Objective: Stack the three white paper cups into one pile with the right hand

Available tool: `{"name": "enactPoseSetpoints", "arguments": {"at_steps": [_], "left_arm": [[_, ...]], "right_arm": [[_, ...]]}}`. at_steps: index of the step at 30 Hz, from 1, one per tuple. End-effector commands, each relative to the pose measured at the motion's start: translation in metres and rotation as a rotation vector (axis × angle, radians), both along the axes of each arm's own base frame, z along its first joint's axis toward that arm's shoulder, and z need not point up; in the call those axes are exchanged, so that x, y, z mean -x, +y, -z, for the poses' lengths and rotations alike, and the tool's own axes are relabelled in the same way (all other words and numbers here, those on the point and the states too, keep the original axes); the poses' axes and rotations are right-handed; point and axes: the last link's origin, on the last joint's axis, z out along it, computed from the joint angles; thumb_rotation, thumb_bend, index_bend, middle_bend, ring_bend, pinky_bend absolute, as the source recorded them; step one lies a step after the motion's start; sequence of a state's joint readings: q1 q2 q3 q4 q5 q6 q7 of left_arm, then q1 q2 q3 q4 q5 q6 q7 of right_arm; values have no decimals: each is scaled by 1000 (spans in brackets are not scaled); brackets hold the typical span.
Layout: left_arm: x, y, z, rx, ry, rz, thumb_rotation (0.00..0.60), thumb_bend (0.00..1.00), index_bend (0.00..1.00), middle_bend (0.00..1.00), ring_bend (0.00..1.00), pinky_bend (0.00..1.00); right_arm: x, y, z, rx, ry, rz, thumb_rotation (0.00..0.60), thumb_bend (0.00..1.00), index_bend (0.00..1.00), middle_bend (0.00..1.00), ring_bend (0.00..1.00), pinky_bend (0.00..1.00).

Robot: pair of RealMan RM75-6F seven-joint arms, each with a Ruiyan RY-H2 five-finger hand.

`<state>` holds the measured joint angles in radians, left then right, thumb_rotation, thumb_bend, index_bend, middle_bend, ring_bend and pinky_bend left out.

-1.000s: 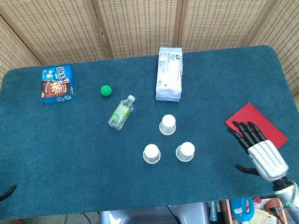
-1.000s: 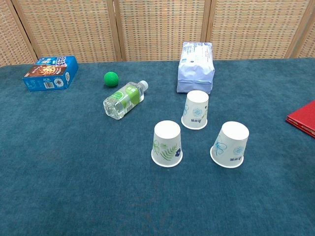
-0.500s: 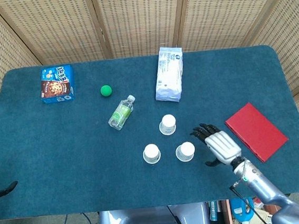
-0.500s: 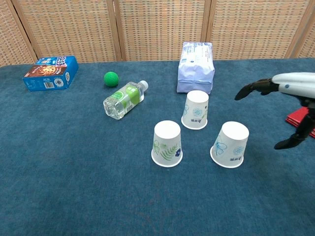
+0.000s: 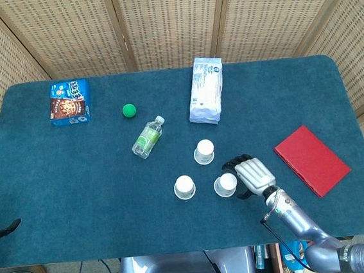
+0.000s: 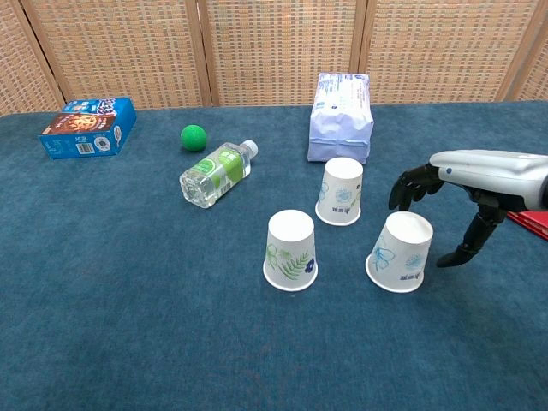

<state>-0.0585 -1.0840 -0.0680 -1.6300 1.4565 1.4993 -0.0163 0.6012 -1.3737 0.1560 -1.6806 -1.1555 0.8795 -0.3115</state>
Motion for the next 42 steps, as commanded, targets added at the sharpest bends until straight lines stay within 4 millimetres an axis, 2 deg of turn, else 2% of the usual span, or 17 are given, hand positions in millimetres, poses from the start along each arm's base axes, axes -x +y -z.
{"name": "enactPoseSetpoints", "arguments": {"at_steps": [1, 6, 14, 18, 22, 27, 32, 36, 42], "left_arm": [[0, 0, 1, 2, 0, 0, 600, 122, 0, 0, 0, 0], [-1, 0, 2, 2, 3, -1, 600, 122, 0, 0, 0, 0], [0, -1, 2, 2, 5, -3, 600, 122, 0, 0, 0, 0], [1, 0, 2, 3, 4, -7, 600, 122, 0, 0, 0, 0], [1, 1, 3, 8, 3, -11, 600, 122, 0, 0, 0, 0], [1, 2, 3, 8, -1, -13, 600, 123, 0, 0, 0, 0], [3, 2, 1, 6, -6, -18, 600, 122, 0, 0, 0, 0], [4, 4, 1, 6, -11, -25, 600, 122, 0, 0, 0, 0], [5, 7, 0, 5, -18, -37, 600, 123, 0, 0, 0, 0]], "right_arm": [[1, -1, 1, 2, -6, 8, 600, 314, 387, 442, 302, 262], [2, -2, 2, 19, -32, 12, 600, 326, 461, 499, 334, 288], [-2, -2, -4, 40, -79, 1, 600, 332, 481, 517, 346, 291], [-14, 1, -23, 73, -116, -46, 600, 337, 481, 517, 348, 281], [-36, 2, -52, 121, -167, -97, 600, 346, 481, 517, 357, 281], [-62, -13, -76, 205, -187, -145, 600, 347, 481, 519, 359, 281], [-70, -39, -75, 249, -202, -118, 600, 348, 481, 522, 360, 281], [-70, -61, -65, 253, -178, -65, 600, 362, 481, 522, 360, 281], [-64, -75, -46, 222, -149, -12, 600, 379, 481, 521, 360, 281]]}}
